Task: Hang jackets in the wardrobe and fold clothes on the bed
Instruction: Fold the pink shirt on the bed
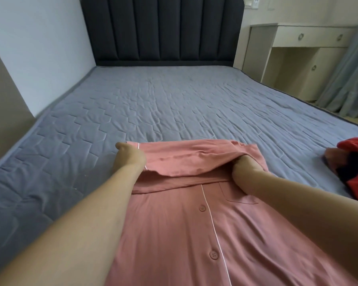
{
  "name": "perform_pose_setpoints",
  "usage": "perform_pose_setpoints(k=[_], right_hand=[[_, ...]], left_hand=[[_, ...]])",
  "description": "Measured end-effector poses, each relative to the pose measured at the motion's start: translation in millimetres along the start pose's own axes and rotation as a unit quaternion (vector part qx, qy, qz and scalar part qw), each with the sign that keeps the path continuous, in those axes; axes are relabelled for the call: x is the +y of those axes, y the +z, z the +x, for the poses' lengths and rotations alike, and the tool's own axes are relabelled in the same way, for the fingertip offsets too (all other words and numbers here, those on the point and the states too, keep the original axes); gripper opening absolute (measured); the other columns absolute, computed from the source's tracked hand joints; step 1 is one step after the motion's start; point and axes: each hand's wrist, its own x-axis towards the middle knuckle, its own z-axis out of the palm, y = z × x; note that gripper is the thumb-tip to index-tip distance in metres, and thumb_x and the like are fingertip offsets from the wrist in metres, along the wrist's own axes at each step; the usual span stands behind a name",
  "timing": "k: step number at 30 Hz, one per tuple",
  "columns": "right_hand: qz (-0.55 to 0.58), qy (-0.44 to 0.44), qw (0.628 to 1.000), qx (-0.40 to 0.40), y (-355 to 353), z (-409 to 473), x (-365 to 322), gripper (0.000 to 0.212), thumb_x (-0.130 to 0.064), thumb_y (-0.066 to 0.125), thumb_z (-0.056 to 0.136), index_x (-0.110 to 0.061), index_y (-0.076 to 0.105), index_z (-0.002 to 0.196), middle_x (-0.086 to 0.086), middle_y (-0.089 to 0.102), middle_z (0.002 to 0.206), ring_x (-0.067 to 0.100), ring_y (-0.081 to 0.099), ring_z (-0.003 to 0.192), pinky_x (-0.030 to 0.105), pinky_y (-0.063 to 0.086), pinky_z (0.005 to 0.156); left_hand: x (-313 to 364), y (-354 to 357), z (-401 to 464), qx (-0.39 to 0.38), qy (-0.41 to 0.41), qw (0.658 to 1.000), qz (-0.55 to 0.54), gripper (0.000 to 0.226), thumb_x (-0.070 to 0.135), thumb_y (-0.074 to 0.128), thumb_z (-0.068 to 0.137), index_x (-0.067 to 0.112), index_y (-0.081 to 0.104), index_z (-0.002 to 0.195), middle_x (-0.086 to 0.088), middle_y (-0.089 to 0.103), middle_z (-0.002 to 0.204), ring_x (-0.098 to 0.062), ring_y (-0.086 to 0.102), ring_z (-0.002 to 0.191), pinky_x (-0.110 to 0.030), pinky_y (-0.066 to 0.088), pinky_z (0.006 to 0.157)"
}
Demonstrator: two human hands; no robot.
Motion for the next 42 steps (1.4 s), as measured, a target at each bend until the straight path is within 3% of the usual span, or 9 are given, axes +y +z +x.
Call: perform_pose_setpoints(k=[5,13,17,23,28,30,33,37,42], right_hand=[[-0.052,0.068,0.993,0.082,-15,7,10,0.057,-0.034,0.055,0.087,-0.018,0.041,0.141,0.001,0.035,0.145,0.019,0.035,0.136,0.034,0.043,0.082],[-0.202,0.072,0.977,0.003,34,20,7,0.062,-0.026,0.041,0.1,-0.018,0.013,0.154,0.003,0.02,0.157,0.027,0.026,0.141,0.044,0.039,0.103],[0.082,0.182,0.97,-0.136,39,34,19,0.059,-0.025,0.043,0.101,-0.023,0.017,0.154,0.001,0.019,0.159,0.027,0.023,0.144,0.042,0.038,0.105],[0.317,0.106,0.942,0.039,84,21,6,0.061,-0.044,0.031,0.103,-0.016,0.014,0.155,0.003,0.011,0.161,0.022,0.013,0.148,0.034,0.009,0.12],[0.204,-0.072,0.958,0.187,77,-37,5,0.047,-0.02,0.03,0.096,-0.002,0.068,0.116,0.021,0.07,0.102,0.037,0.069,0.09,0.046,0.055,0.078],[0.157,-0.104,0.972,0.14,77,-50,5,0.049,-0.03,0.022,0.103,-0.01,0.055,0.133,0.016,0.061,0.126,0.033,0.057,0.116,0.043,0.041,0.1],[0.196,-0.067,0.964,0.166,89,-63,15,0.04,-0.041,0.03,0.101,-0.018,0.057,0.12,0.004,0.058,0.125,0.024,0.052,0.118,0.037,0.035,0.102],[0.295,0.075,0.892,0.334,70,-60,28,0.029,-0.032,0.036,0.085,-0.014,0.056,0.073,0.005,0.062,0.081,0.032,0.06,0.079,0.037,0.043,0.062],[0.252,0.109,0.937,0.215,33,9,3,0.064,-0.042,0.017,0.088,-0.013,0.052,0.133,0.016,0.033,0.152,0.033,0.022,0.144,0.051,0.017,0.114]], left_hand=[[-37,13,-9,-0.022,0.048,0.995,0.085,0.036,0.006,0.043,0.091,0.002,0.035,0.126,-0.025,0.058,0.127,-0.044,0.057,0.114,-0.049,0.045,0.092],[-45,11,-7,0.017,0.146,0.972,0.182,0.036,0.005,0.032,0.095,0.003,0.032,0.131,-0.02,0.062,0.122,-0.04,0.061,0.111,-0.047,0.047,0.084],[-56,10,-2,0.021,0.154,0.967,0.202,0.033,0.006,0.031,0.096,0.003,0.033,0.129,-0.021,0.063,0.121,-0.04,0.061,0.111,-0.047,0.048,0.084],[-71,26,-10,-0.01,0.155,0.966,0.206,0.052,0.026,0.022,0.104,0.014,0.005,0.152,-0.021,0.063,0.123,-0.04,0.06,0.112,-0.046,0.046,0.089],[-68,23,-9,-0.022,0.147,0.968,0.201,0.055,0.025,0.023,0.105,0.019,0.0,0.154,-0.024,0.058,0.13,-0.041,0.057,0.117,-0.047,0.044,0.093],[-66,19,-9,-0.031,0.137,0.969,0.202,0.05,0.028,0.022,0.105,0.016,0.009,0.152,-0.024,0.057,0.13,-0.041,0.056,0.119,-0.047,0.044,0.093],[-56,9,-8,-0.026,0.129,0.97,0.205,0.036,0.021,0.03,0.103,0.005,0.031,0.135,-0.025,0.057,0.129,-0.043,0.054,0.119,-0.049,0.044,0.092],[-42,-1,-9,0.075,0.228,0.942,0.234,0.028,0.01,0.043,0.094,-0.001,0.043,0.119,-0.028,0.059,0.118,-0.045,0.057,0.109,-0.05,0.046,0.086],[-2,29,-38,0.03,0.425,0.879,0.213,0.046,0.035,0.045,0.094,0.018,0.047,0.136,-0.017,0.04,0.146,-0.036,0.038,0.134,-0.058,0.022,0.111]])
